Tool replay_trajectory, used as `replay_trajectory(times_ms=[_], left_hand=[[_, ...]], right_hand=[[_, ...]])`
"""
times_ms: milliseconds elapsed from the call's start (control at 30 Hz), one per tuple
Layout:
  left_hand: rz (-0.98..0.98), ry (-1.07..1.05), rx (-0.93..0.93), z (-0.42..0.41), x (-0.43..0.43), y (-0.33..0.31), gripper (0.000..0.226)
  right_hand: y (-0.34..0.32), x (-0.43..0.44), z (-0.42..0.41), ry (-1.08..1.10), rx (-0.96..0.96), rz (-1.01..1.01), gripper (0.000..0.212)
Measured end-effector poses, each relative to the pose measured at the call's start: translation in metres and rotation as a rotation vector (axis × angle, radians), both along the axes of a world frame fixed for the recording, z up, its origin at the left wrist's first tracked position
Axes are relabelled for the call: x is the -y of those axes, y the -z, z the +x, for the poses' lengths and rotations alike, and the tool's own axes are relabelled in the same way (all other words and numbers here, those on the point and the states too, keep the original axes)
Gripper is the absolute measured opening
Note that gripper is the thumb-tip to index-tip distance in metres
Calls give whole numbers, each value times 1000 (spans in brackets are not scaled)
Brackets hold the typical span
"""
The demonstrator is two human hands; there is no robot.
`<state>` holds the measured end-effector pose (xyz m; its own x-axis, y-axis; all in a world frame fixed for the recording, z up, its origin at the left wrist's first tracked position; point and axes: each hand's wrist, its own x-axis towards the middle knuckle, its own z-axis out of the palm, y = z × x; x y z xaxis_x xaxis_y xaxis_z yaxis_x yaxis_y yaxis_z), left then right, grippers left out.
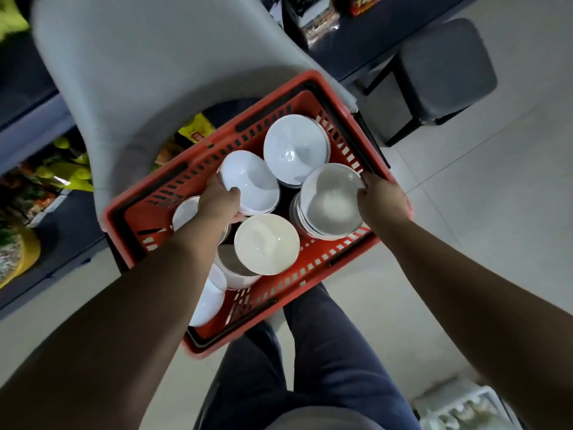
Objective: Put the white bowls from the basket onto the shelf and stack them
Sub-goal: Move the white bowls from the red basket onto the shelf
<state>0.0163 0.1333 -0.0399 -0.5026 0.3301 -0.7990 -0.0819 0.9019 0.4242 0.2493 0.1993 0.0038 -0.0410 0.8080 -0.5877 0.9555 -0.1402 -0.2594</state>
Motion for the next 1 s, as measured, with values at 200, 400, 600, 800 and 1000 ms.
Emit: replay_trajectory(times_ms=[200, 400, 600, 800, 1000], left_hand=[[79, -63, 71, -11, 17, -4, 59], [108, -96, 122, -11, 21, -14, 60], [158, -143, 139, -13, 29, -21, 60], [254, -256, 226, -11, 46, -49, 52], [431, -409, 295, -45, 94, -113, 46]], right_hand=[[-7, 3, -1, 64, -53, -16, 34], [-11, 4, -7, 127, -59, -14, 31], [-16, 4, -6, 170, -58, -34, 33], [-36, 7, -18, 333, -186, -78, 34], [-89, 20, -66, 416, -468, -56, 36]])
